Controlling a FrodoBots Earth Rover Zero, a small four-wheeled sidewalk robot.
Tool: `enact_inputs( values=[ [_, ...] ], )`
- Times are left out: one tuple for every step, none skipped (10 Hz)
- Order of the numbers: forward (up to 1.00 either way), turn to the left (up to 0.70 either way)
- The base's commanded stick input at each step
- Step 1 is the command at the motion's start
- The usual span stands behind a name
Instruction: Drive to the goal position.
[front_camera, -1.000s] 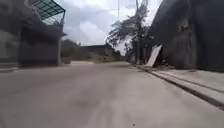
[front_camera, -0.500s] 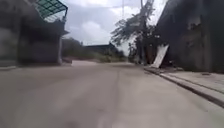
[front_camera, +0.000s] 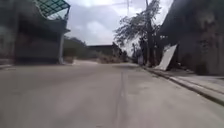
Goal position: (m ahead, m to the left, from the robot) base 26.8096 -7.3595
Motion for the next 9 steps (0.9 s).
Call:
enact_inputs(
  values=[
    [1.00, 0.00],
    [1.00, 0.00],
    [1.00, 0.00],
    [1.00, 0.00],
    [1.00, -0.10],
    [1.00, -0.31],
    [1.00, -0.40],
    [1.00, -0.40],
    [1.00, -0.40]
  ],
)
